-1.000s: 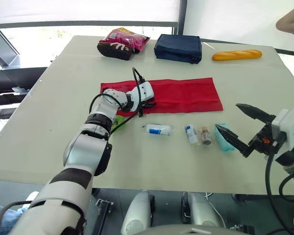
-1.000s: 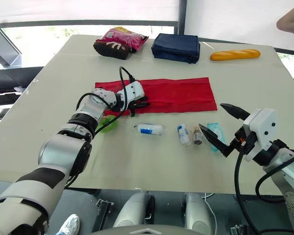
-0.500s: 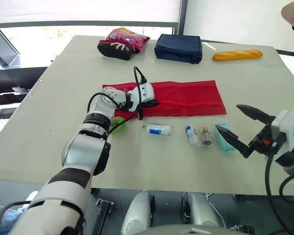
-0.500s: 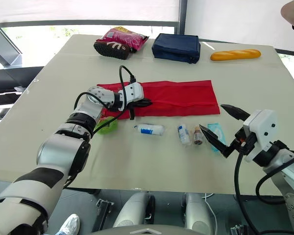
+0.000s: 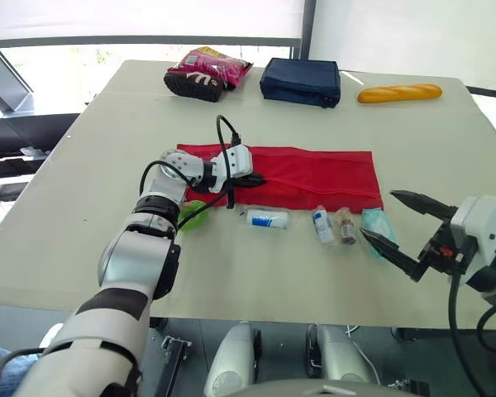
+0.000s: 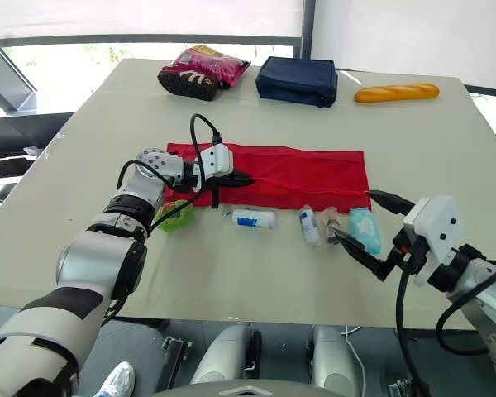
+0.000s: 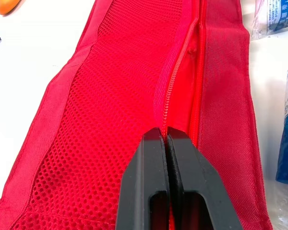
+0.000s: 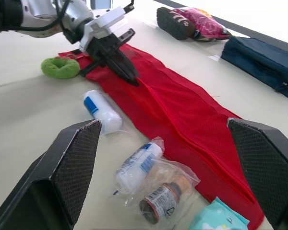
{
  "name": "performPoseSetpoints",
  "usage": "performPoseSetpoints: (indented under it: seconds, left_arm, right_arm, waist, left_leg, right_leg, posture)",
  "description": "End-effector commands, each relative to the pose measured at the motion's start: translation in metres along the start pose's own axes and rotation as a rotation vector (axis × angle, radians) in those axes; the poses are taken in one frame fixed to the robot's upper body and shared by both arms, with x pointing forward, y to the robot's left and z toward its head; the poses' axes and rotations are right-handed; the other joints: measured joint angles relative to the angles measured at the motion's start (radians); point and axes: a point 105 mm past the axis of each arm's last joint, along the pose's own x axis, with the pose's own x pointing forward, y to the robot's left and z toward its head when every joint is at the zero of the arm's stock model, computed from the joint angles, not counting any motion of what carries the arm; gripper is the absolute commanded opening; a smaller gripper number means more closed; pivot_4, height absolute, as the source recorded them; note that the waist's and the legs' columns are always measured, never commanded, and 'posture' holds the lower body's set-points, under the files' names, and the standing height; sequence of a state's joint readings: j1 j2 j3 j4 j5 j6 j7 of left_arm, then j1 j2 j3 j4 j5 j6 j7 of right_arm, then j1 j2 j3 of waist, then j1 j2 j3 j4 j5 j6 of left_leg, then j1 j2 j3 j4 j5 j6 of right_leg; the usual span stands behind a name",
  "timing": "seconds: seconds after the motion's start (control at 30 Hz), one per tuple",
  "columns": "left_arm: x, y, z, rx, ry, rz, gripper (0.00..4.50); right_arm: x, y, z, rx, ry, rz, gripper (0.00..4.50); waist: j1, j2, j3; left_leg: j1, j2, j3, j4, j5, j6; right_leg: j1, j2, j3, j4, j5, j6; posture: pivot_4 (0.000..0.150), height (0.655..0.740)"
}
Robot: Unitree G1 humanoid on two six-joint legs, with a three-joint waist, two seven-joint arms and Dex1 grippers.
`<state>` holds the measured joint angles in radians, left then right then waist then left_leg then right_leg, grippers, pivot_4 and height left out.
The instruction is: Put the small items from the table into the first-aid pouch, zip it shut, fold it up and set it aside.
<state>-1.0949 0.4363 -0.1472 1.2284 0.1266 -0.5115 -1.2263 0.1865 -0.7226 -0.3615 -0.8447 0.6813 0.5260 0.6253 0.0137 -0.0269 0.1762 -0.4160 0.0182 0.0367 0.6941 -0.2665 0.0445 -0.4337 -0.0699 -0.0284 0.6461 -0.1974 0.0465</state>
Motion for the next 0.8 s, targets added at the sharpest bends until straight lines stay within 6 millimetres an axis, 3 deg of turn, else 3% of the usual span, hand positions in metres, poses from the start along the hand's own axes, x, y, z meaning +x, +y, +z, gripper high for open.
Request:
performPoseSetpoints:
  seconds: [0.03, 0.2, 0.37, 0.53, 0.67, 0.8]
  left_arm:
    - [-0.004, 0.008, 0.011, 0.030, -0.035, 0.031, 0.05]
    - [-0.005, 0.009, 0.009, 0.011, -0.031, 0.033, 0.05]
    - [-0.005, 0.008, 0.010, -0.012, -0.040, 0.015, 0.05]
    - [-0.004, 0.007, 0.011, -0.017, -0.041, 0.000, 0.05]
    - [-0.003, 0.008, 0.013, -0.018, -0.041, 0.001, 0.05]
    - [0.001, 0.006, 0.014, -0.010, -0.040, -0.008, 0.05]
  right_arm:
    - [-0.001, 0.003, 0.012, -0.037, -0.026, 0.046, 4.50]
    - [-0.015, -0.005, 0.018, -0.033, -0.034, 0.078, 4.50]
    - [-0.058, -0.024, 0.018, -0.037, 0.045, 0.085, 4.50]
    - [-0.085, -0.027, 0.020, -0.036, 0.119, 0.121, 4.50]
    - [-0.089, -0.027, 0.021, -0.044, 0.149, 0.137, 4.50]
    - [-0.070, -0.023, 0.016, -0.067, 0.142, 0.136, 4.50]
  waist:
    - [0.000, 0.000, 0.000]
    - [0.001, 0.000, 0.000]
    - [0.002, -0.001, 0.000]
    - [0.001, -0.001, 0.000]
    - [0.000, -0.001, 0.000]
    - [0.001, -0.001, 0.000]
  left_leg:
    - [0.000, 0.000, 0.000, 0.000, 0.000, 0.000]
    - [0.000, 0.000, -0.002, 0.001, 0.000, 0.000]
    - [-0.001, 0.000, -0.003, 0.003, -0.001, 0.001]
    - [-0.001, 0.000, -0.005, 0.004, -0.001, 0.001]
    - [0.000, 0.002, -0.007, 0.004, -0.001, 0.001]
    - [0.000, 0.002, -0.008, 0.004, -0.001, 0.001]
  right_leg:
    - [0.000, 0.000, 0.000, 0.000, 0.000, 0.000]
    - [0.001, 0.000, -0.001, 0.000, 0.000, 0.000]
    - [0.002, 0.000, -0.001, 0.000, 0.000, 0.000]
    - [0.003, 0.000, -0.001, 0.000, 0.000, 0.000]
    - [0.003, 0.000, -0.001, 0.000, 0.000, 0.000]
    - [0.003, 0.000, -0.001, 0.000, 0.000, 0.001]
  posture:
    - [0.150, 0.7164]
    - [0.150, 0.7164]
    - [0.150, 0.7164]
    - [0.150, 0.7164]
    - [0.150, 0.7164]
    - [0.150, 0.7164]
